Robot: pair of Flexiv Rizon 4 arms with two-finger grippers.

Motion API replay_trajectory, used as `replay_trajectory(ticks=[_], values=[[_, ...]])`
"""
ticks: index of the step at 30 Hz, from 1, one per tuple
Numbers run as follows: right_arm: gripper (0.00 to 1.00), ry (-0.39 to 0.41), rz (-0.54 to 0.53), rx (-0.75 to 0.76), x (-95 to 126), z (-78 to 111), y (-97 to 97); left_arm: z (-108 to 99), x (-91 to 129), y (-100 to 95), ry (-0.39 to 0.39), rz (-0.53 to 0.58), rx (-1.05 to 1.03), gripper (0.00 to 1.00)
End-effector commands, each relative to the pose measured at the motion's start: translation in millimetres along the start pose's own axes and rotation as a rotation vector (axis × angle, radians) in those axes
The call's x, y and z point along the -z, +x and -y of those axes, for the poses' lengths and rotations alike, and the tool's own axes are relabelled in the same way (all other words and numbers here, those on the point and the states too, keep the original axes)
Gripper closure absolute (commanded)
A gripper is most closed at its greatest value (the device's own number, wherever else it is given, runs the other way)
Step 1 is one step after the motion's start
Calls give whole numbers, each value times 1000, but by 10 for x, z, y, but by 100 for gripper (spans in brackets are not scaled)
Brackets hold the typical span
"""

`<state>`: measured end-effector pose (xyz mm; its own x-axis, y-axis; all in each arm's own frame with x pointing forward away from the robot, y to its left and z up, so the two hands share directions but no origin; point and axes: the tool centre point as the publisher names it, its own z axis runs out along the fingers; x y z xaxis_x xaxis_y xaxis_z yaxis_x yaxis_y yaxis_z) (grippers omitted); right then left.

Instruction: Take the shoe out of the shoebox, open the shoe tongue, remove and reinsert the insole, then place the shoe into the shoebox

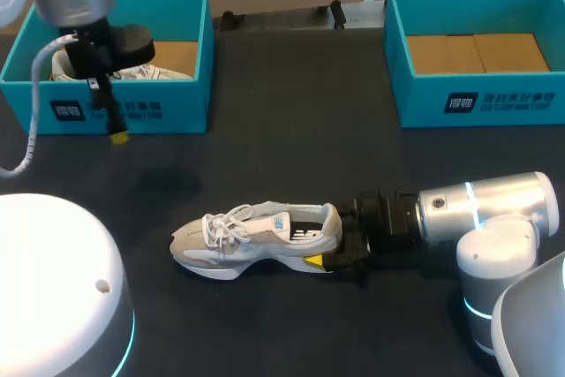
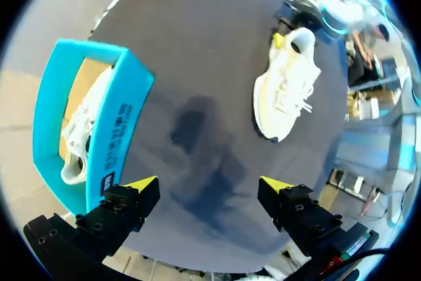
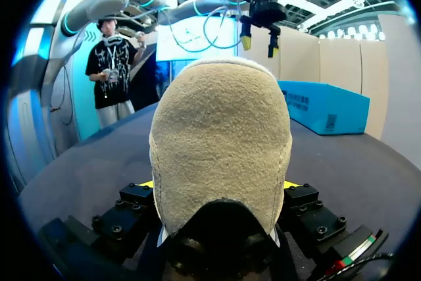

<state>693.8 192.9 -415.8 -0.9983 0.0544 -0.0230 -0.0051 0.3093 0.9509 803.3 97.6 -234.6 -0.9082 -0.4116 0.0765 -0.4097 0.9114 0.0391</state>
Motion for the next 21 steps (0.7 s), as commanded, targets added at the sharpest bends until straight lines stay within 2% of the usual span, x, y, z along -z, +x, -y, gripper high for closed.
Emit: replay_trajectory(ticks=[1, 5, 7, 9, 11, 21], values=[[100, 4, 1, 0, -14, -11, 13, 113, -61, 133, -29, 5, 40, 0], [100, 4, 1, 0, -14, -11, 13, 275, -166, 407, -31, -15, 146, 0], [100, 4, 1, 0, -14, -11, 13, 369, -184, 555, -30, -55, 251, 0], [100, 4, 1, 0, -14, -11, 13, 414, -192, 658, -5, -42, 371, 0], [100, 4, 1, 0, -14, -11, 13, 478, -193, 778, -13, -34, 539, 0], [100, 4, 1, 0, -14, -11, 13, 478, -193, 778, -13, -34, 539, 0]])
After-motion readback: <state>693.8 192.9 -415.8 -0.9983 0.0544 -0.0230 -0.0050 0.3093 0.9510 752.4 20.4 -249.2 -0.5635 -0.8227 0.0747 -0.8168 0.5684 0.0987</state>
